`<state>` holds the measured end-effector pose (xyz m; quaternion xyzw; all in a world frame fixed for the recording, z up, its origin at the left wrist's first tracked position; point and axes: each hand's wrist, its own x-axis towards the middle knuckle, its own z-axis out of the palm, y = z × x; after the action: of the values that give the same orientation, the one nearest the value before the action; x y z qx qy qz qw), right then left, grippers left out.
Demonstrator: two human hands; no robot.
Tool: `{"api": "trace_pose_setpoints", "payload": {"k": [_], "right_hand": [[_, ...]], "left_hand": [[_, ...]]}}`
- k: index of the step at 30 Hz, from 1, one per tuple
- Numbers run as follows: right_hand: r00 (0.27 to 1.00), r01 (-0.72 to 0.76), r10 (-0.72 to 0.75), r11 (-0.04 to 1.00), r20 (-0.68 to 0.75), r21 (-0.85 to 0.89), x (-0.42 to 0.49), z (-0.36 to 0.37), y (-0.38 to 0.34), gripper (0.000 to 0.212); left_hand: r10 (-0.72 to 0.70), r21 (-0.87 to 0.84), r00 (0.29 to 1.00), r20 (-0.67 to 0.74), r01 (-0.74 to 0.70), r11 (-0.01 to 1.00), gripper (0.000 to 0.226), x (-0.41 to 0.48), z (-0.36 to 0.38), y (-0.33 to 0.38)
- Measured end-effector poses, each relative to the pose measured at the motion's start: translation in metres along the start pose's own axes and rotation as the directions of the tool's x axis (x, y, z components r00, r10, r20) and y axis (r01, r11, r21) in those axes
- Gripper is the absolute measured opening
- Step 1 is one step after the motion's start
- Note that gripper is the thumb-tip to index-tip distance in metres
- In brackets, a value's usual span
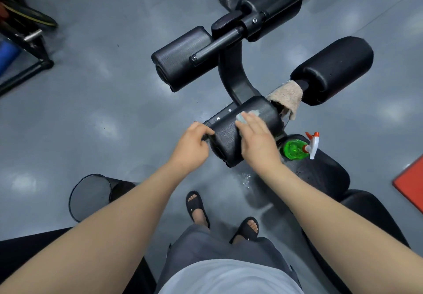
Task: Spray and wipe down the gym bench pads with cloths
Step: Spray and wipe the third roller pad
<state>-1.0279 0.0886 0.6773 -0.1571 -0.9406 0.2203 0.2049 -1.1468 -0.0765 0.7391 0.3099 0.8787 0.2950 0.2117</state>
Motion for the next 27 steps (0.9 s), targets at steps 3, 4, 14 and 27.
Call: {"api": "trace_pose_setpoints", "payload": {"k": [3, 4, 14, 27], "right_hand": [[0.979, 0.159, -0.165, 0.986, 0.120, 0.052, -0.011, 0.010, -0.024, 0.046], [0.969, 0.190, -0.199, 0.979, 0.147, 0.069, -0.015, 0.011, -0.029, 0.049], [0.997, 0.066, -0.064, 0.997, 0.045, -0.041, 0.026, -0.008, 0.012, 0.031], [0.999, 0.006, -0.011, 0.993, -0.040, -0.118, 0.034, -0.015, 0.022, 0.023]], "left_hand": [[-0.119, -0.017, 0.993, 0.001, 0.119, 0.993, 0.049, 0.010, 0.000, 0.001], [-0.140, -0.018, 0.990, 0.020, 0.140, 0.990, 0.049, 0.013, 0.001, 0.001], [-0.227, -0.028, 0.969, 0.099, 0.231, 0.973, 0.057, 0.024, 0.011, -0.007], [-0.158, 0.014, 0.984, 0.087, 0.157, 0.987, 0.053, 0.018, 0.007, -0.003]]}}
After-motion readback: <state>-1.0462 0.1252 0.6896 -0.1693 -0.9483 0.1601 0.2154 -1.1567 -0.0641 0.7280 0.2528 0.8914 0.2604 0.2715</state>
